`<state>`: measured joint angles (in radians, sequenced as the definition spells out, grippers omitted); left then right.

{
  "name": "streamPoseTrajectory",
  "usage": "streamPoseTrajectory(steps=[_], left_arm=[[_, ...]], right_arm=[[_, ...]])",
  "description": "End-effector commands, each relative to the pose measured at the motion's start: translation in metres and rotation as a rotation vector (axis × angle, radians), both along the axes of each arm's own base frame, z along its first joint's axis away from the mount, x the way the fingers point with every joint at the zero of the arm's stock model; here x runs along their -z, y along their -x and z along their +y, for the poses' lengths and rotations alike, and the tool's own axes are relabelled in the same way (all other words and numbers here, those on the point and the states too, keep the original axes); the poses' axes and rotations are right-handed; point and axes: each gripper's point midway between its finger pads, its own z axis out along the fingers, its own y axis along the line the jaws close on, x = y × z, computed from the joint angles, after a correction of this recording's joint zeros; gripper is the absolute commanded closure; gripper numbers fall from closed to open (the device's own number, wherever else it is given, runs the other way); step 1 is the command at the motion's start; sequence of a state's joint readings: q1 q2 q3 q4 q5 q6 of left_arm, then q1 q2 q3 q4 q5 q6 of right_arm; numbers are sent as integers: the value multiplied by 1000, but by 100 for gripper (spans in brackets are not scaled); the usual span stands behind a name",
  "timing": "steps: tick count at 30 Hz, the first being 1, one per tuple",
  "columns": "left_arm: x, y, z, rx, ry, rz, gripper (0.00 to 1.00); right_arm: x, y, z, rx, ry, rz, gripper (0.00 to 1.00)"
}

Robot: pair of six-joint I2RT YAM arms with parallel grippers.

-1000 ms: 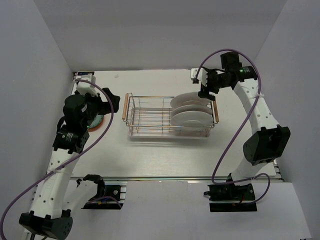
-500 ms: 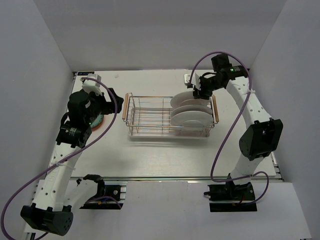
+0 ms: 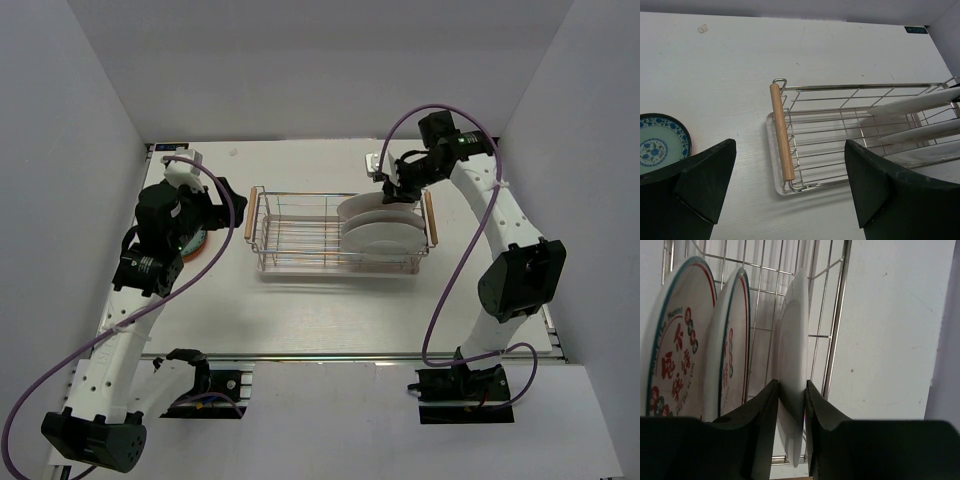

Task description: Unload the plates from the dish rack

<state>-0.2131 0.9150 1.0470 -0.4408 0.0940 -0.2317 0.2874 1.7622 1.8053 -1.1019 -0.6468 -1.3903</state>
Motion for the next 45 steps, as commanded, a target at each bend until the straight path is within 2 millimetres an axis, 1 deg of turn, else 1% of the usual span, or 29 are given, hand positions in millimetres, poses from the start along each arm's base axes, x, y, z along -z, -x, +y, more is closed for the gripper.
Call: streamPoseTrajectory(steps=[1, 3, 4, 7, 9, 12, 13, 16, 21, 26, 29, 30, 32, 33, 35, 37, 38, 39, 40, 41, 42, 43, 44, 45], left_arm=[[1, 6, -1, 13, 2, -11, 2], [0, 7, -1, 9, 9, -11, 2], [0, 6, 0, 4, 9, -11, 2], [-2, 7, -2, 12, 14, -11, 2], [-2, 7, -2, 13, 15, -7, 2], [-3, 8, -2, 14, 20, -12, 2], [-3, 9, -3, 17, 21, -13, 2], [-3, 10, -5, 32, 25, -14, 2], [0, 11, -5, 34, 23, -7, 2], [-2, 13, -6, 39, 24, -17, 2], [-7, 15, -8, 58, 29, -43, 2], [-8, 17, -10, 68, 33, -47, 2], [-10, 18, -10, 73, 34, -55, 2], [-11, 18, -10, 72, 34, -60, 2], [-11, 19, -10, 73, 38, -60, 2], [-13, 19, -12, 80, 49, -61, 2], [-13, 20, -13, 84, 53, -61, 2], [-14, 19, -15, 93, 61, -68, 2], [-15, 18, -17, 95, 73, -69, 2], [-16, 18, -18, 102, 81, -72, 2], [-18, 14, -19, 98, 87, -76, 2], [-19, 12, -18, 82, 101, -72, 2], [-20, 9, -17, 69, 107, -64, 2], [-14, 3, -13, 38, 103, -39, 2]], right_arm=[[-34, 4, 5, -59, -28, -118, 89], [-44, 4, 7, -64, -36, -143, 90], [-53, 3, 6, -62, -40, -165, 92], [-62, 9, 6, -81, -45, -181, 94], [-70, 15, 5, -99, -47, -196, 97], [-82, 26, 8, -151, -56, -228, 98], [-81, 33, 5, -162, -47, -206, 98], [-89, 43, 6, -199, -54, -229, 98], [-99, 47, 5, -202, -58, -262, 99], [-107, 56, 6, -214, -53, -290, 100], [-106, 62, 7, -215, -43, -287, 100], [-110, 70, 8, -230, -45, -302, 100], [-103, 76, 7, -244, -28, -298, 100], [-106, 82, 7, -255, -29, -313, 100], [-105, 86, 7, -251, -24, -308, 100], [-113, 89, 8, -232, -37, -307, 100], [-121, 83, 11, -202, -59, -327, 100], [-123, 76, 10, -110, -73, -284, 100], [-127, 65, 8, -33, -83, -287, 100], [-123, 54, 6, 55, -89, -273, 100], [-144, 16, 2, 193, -121, -405, 100], [-147, 0, -6, 364, -171, -379, 100], [-132, -15, -16, 477, -165, -394, 100], [-158, -49, -40, 680, -200, -556, 100]])
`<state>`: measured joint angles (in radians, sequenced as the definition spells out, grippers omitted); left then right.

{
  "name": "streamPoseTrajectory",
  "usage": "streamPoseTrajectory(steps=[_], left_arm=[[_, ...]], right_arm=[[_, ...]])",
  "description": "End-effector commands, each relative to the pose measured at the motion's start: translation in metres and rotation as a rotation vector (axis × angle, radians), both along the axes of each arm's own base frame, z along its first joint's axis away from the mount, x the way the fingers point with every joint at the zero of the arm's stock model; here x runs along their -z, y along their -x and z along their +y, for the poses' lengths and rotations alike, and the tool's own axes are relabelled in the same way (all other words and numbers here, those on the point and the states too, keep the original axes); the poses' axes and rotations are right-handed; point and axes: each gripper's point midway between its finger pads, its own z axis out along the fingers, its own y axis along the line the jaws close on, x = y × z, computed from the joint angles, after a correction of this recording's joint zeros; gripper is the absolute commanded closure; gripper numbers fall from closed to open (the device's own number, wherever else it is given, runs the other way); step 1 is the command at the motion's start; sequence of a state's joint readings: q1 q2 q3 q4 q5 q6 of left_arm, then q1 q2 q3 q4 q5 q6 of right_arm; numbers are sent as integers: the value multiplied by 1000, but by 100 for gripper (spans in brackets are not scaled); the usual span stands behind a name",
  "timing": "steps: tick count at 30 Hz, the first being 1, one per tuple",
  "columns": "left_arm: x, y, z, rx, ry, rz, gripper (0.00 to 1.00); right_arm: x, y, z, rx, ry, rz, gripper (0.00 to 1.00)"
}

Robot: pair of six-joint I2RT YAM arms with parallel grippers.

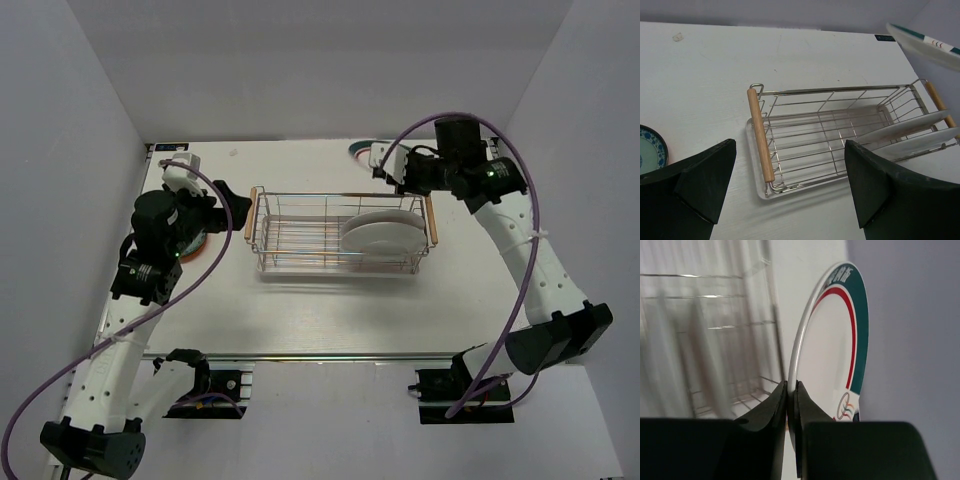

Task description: Unload the plates from the dish rack

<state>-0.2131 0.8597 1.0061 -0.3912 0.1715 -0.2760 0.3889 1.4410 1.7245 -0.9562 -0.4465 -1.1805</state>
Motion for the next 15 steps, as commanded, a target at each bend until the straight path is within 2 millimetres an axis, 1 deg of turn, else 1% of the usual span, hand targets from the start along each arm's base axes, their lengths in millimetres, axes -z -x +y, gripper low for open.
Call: streamPoseTrajectory(steps=[1, 2, 3, 4, 5, 6, 7, 8, 10, 11, 12, 13, 14, 15], left_arm=[[-9, -12, 1, -48, 44, 11, 2], [-7, -14, 4, -69, 44, 26, 2], [-6, -16, 6, -88, 48, 40, 2], [-6, -22, 11, -134, 65, 53, 2], [-5, -24, 13, -154, 73, 60, 2], [-5, -26, 13, -163, 84, 62, 2], [-3, -28, 15, -174, 83, 68, 2], [-3, -30, 15, -179, 85, 73, 2], [3, -33, 23, -235, 87, 96, 2], [7, -36, 28, -271, 82, 111, 2], [12, -35, 30, -288, 83, 132, 2], [16, -36, 31, -297, 76, 144, 2], [21, -36, 34, -313, 68, 160, 2], [25, -36, 35, -323, 68, 172, 2]], right_arm=[[-65, -97, -49, 626, -270, -312, 100], [-60, -106, -60, 715, -279, -319, 100], [-61, -114, -91, 895, -269, -357, 100], [-58, -117, -100, 977, -271, -349, 100], [-48, -120, -106, 1065, -322, -299, 100], [-46, -120, -115, 1139, -334, -288, 100], [-36, -118, -123, 1198, -334, -261, 100], [-28, -116, -127, 1263, -383, -221, 100], [-2, -108, -143, 1396, -355, -173, 100], [9, -105, -152, 1492, -400, -142, 100], [24, -99, -161, 1559, -375, -128, 100], [45, -91, -164, 1595, -332, -73, 100], [58, -88, -169, 1655, -380, -22, 100], [80, -81, -170, 1670, -346, 27, 100]])
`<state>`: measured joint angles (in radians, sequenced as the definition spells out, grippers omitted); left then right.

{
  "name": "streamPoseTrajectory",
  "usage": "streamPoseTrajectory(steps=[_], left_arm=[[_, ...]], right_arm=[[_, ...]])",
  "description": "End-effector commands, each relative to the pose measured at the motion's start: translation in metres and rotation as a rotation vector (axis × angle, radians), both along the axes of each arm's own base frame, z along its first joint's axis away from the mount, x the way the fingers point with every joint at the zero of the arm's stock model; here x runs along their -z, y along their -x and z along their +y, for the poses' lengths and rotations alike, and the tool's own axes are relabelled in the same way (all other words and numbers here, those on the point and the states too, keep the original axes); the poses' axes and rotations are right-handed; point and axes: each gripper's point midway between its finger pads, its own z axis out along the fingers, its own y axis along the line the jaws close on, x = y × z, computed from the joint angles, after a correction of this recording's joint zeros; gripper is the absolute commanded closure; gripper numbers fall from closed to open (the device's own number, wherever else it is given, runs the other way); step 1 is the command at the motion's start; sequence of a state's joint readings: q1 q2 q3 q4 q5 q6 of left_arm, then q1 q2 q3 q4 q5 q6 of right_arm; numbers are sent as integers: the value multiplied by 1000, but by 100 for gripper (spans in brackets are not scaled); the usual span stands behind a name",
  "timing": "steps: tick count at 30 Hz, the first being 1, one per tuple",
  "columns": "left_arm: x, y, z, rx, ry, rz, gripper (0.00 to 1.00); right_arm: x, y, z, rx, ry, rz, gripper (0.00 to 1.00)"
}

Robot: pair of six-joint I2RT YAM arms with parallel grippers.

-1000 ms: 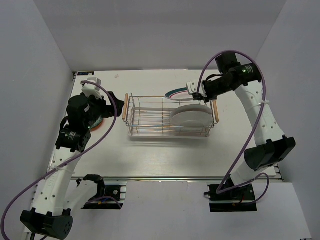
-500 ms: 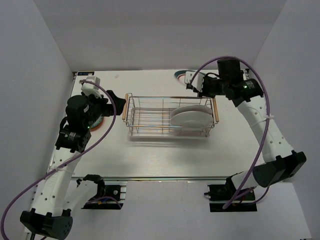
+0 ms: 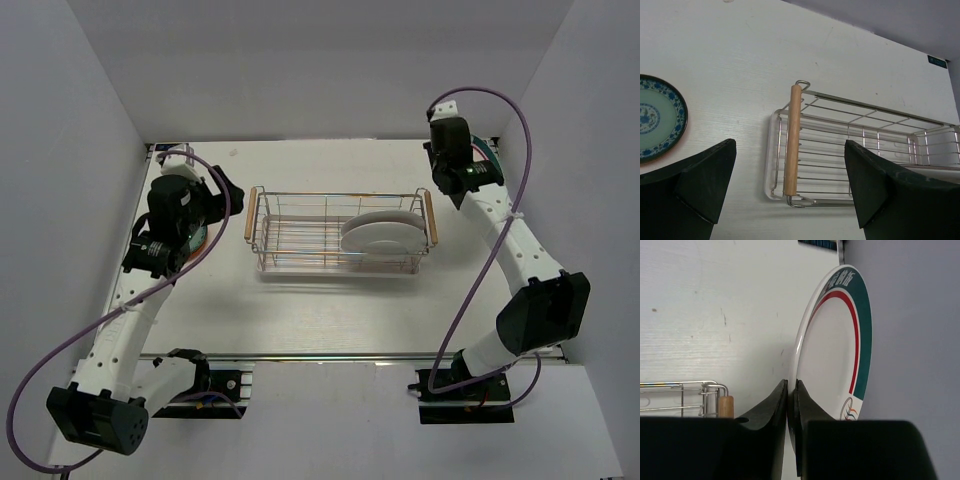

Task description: Unload the plates from the dish rack

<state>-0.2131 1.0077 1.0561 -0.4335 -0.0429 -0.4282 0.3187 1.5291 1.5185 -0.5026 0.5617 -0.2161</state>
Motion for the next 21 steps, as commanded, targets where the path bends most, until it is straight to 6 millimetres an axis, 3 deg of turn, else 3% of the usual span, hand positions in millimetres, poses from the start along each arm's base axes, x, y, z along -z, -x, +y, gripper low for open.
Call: streamPoseTrajectory(steps=[1, 4, 7, 15, 21], left_arm=[[-4, 0, 12, -83, 6, 14, 2], [3, 0, 12, -87, 10, 25, 2], [10, 1, 12, -90, 7, 46, 2], [16, 1, 12, -91, -1, 68, 2], [15, 3, 16, -107, -7, 65, 2]], right_arm=[[46, 21, -27, 275, -131, 50, 100], [89, 38, -32, 377, -186, 167, 100], [115, 42, -37, 450, -202, 215, 100], [159, 46, -48, 573, -187, 317, 100], [175, 44, -49, 588, -226, 360, 78]])
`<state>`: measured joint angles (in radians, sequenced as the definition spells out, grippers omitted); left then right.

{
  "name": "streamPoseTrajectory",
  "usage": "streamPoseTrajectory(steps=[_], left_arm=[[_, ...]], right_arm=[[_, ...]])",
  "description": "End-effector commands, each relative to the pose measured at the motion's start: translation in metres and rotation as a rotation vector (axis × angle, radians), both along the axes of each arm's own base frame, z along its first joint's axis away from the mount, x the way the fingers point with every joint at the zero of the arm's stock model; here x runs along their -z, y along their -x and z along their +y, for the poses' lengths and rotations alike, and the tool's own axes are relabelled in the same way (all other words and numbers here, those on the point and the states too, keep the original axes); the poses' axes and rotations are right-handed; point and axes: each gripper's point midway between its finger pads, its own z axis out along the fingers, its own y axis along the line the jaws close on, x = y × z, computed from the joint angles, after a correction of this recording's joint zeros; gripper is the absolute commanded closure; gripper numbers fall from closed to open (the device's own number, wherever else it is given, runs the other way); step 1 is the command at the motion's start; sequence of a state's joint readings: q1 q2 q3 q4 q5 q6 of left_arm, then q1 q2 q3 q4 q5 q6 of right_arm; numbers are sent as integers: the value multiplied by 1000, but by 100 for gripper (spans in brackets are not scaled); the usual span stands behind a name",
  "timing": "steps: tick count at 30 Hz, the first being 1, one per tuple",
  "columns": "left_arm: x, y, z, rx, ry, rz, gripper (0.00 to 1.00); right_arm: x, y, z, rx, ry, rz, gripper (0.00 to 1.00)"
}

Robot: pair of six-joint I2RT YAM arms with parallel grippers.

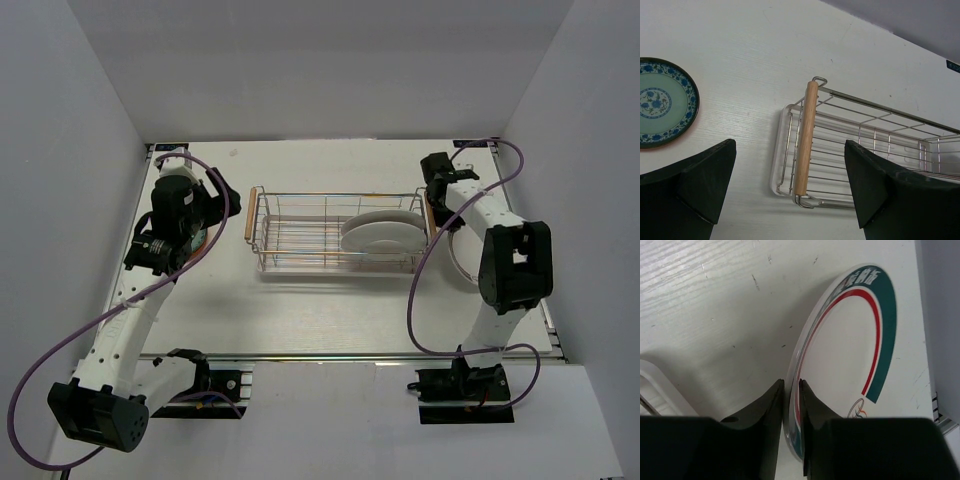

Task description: Unload the plates from the dish rack

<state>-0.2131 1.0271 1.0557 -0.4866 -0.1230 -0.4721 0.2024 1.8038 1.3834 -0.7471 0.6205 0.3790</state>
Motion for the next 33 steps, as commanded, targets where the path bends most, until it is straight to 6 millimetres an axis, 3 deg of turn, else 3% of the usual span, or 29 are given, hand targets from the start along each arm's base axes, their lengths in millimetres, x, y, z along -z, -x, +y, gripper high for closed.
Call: streamPoseTrajectory(steps=[1, 3, 5, 6, 7, 13, 17, 20, 23, 24, 28, 29, 32, 33], left_arm=[[-3, 3, 3, -18, -5, -4, 2], [-3, 4, 2, -11, -4, -3, 2], [-3, 4, -3, 8, 3, -4, 2], [-3, 4, -4, 16, 5, -5, 2], [-2, 4, -4, 16, 4, 1, 2], [-4, 4, -4, 17, 0, 3, 2], [-5, 4, -6, 28, 0, 0, 2], [-6, 3, -9, 51, -2, -3, 2], [-9, 4, -10, 67, -11, -8, 2], [-11, 4, -10, 72, -16, -14, 2], [-18, 8, -13, 105, -26, -40, 2], [-18, 8, -14, 115, -27, -40, 2], [-21, 10, -16, 137, -39, -43, 2], [-24, 11, -17, 142, -40, -47, 2]], right_arm=[[-9, -6, -1, 47, -46, -49, 75], [-8, -8, 0, 34, -73, -64, 71], [-12, -9, 5, 1, -112, -77, 61], [-15, -13, 6, -7, -128, -96, 51], [-16, -14, 8, -16, -153, -102, 48], [-57, -32, 15, -139, -223, -204, 31], [-106, -49, 5, -236, -190, -306, 11], [-154, -69, 20, -465, -163, -419, 11], [-196, -72, 57, -774, -193, -505, 11], [-208, -70, 76, -942, -195, -531, 11], [-243, -50, 113, -1317, -156, -613, 11], [-237, -29, 130, -1456, -218, -580, 11], [-237, -3, 148, -1779, -126, -553, 11], [-227, 12, 154, -1838, -190, -506, 11]])
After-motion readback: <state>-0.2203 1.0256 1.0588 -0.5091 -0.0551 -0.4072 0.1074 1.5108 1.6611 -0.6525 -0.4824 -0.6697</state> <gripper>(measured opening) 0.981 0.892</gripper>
